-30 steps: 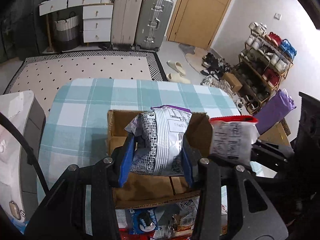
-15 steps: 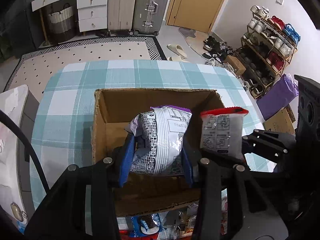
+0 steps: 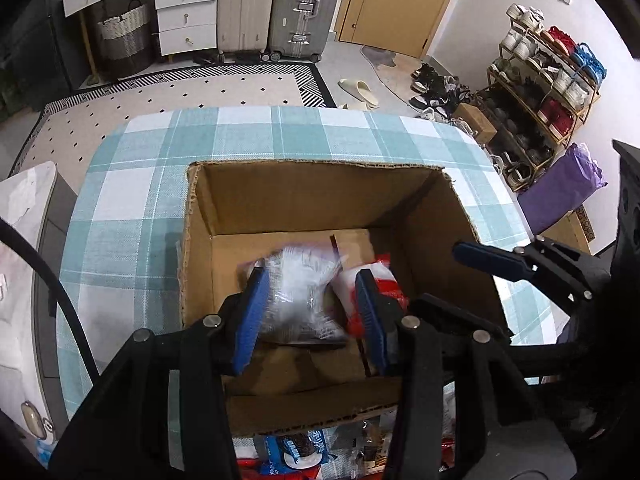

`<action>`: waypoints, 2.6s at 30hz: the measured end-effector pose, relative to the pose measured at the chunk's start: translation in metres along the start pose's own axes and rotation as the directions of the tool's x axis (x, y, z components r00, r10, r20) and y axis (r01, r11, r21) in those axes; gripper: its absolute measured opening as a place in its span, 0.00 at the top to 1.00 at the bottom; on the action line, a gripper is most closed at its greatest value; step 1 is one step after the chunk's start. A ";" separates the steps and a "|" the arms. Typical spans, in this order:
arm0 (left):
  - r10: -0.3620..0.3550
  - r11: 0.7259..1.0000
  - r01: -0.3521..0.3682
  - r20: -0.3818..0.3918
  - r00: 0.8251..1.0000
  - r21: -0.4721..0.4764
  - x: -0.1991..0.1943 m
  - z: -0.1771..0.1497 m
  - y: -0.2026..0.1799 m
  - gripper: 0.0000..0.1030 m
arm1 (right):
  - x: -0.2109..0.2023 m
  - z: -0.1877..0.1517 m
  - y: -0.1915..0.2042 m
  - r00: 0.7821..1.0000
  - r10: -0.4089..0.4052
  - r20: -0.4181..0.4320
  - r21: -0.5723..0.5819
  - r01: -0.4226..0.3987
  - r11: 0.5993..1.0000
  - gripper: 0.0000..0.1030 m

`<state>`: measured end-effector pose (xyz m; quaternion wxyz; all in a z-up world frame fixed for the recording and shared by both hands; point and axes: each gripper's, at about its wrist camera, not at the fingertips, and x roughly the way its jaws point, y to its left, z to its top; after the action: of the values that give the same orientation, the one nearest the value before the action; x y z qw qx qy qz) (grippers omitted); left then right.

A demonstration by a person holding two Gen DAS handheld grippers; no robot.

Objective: Organize snacks
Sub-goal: 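Carry both bags over the cardboard box with both grippers, then open both grippers to drop the bags into the box and withdraw, then grasp the white noodle-snack bag with the right gripper and lift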

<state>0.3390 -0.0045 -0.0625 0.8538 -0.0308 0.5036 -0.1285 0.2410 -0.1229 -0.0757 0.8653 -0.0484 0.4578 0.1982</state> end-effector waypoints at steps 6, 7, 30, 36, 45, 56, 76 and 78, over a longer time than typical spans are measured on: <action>0.031 0.999 -0.031 0.033 0.999 0.014 -0.019 -0.004 -0.003 0.53 | -0.026 -0.001 -0.001 0.998 -0.020 0.062 0.001 0.019 1.000 0.49; 0.035 0.999 -0.036 0.050 0.998 0.019 -0.024 -0.006 -0.005 0.49 | -0.033 -0.003 0.000 0.997 -0.013 0.078 0.005 0.013 1.000 0.49; 0.114 0.984 -0.153 0.346 0.931 0.090 -0.183 -0.088 -0.051 0.23 | -0.196 -0.067 0.037 0.922 0.032 0.385 -0.037 -0.019 0.999 0.03; 0.122 0.984 -0.165 0.406 0.906 0.072 -0.224 -0.121 -0.066 0.18 | -0.228 -0.104 0.049 0.871 0.028 0.490 -0.018 -0.022 1.000 0.01; 0.131 0.978 -0.189 0.447 0.885 0.087 -0.256 -0.170 -0.094 0.12 | -0.233 -0.156 0.047 0.852 -0.007 0.524 0.060 -0.028 0.998 0.00; 0.129 0.986 -0.162 0.439 0.889 0.038 -0.243 -0.232 -0.079 0.01 | -0.222 -0.206 0.035 0.854 -0.054 0.517 0.105 -0.001 0.995 0.00; 0.180 0.982 -0.191 0.349 0.920 -0.003 -0.157 -0.279 -0.026 0.01 | -0.121 -0.224 0.001 0.948 0.074 0.309 0.272 -0.163 0.948 0.00; 0.182 0.982 -0.191 0.338 0.923 -0.007 -0.153 -0.278 -0.023 0.01 | -0.111 -0.223 -0.003 0.953 0.097 0.286 0.293 -0.183 0.938 0.00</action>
<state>0.0231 0.0334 -0.0649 0.9360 0.0067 0.3490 -0.0462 0.0144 -0.2182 -0.1141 0.8990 0.1510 0.3651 0.1887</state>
